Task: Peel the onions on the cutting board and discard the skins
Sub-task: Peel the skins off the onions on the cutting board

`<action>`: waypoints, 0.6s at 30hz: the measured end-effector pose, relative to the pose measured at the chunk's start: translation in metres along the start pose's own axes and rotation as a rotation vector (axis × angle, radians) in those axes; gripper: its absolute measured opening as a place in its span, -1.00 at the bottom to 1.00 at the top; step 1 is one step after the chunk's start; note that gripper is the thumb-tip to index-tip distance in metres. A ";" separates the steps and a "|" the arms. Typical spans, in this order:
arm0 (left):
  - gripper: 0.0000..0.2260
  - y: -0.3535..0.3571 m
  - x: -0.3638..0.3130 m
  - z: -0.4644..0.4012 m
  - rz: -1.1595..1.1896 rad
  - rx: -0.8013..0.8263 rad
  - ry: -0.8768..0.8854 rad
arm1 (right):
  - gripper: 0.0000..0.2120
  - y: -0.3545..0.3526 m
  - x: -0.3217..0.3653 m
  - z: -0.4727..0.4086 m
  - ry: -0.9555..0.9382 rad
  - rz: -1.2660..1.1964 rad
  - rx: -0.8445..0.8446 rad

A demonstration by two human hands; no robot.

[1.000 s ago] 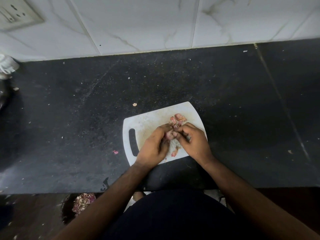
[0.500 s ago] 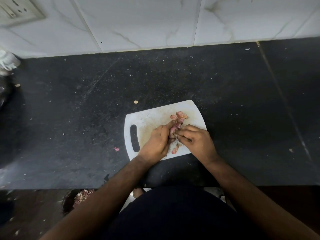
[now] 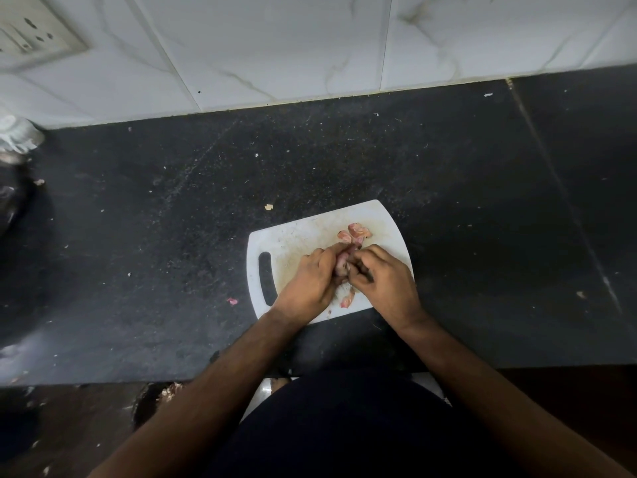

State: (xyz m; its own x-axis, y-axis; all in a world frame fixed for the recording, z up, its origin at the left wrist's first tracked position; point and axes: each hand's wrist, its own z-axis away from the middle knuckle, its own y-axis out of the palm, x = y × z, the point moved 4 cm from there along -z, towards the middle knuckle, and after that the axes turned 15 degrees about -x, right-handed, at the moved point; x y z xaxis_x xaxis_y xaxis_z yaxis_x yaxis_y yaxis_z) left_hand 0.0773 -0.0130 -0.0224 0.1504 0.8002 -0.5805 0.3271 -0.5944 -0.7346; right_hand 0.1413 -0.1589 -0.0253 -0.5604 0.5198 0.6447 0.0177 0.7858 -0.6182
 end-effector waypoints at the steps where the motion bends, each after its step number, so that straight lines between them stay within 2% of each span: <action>1: -0.56 0.001 0.000 0.001 0.014 -0.016 -0.012 | -0.72 0.001 0.001 0.002 -0.005 0.019 0.001; 3: -0.62 0.002 -0.003 0.003 0.029 -0.052 -0.023 | -0.70 0.004 0.002 0.005 0.039 0.013 -0.006; 6: -0.70 0.001 -0.010 0.001 0.054 -0.072 -0.006 | -0.77 0.007 0.000 0.007 0.162 -0.031 -0.032; 13: -0.80 0.004 -0.008 0.006 0.065 -0.082 -0.037 | -0.82 0.007 -0.006 0.002 0.277 -0.014 -0.064; 18: -0.71 0.003 0.002 0.010 0.159 -0.130 -0.210 | -0.82 0.004 -0.014 -0.005 0.326 -0.053 -0.076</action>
State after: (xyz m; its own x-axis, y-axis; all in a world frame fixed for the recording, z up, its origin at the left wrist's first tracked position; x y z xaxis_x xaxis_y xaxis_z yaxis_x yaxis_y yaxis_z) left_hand 0.0688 -0.0144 -0.0293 0.0175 0.6556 -0.7549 0.4333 -0.6854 -0.5852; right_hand 0.1532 -0.1617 -0.0351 -0.2678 0.5475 0.7928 0.0638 0.8311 -0.5524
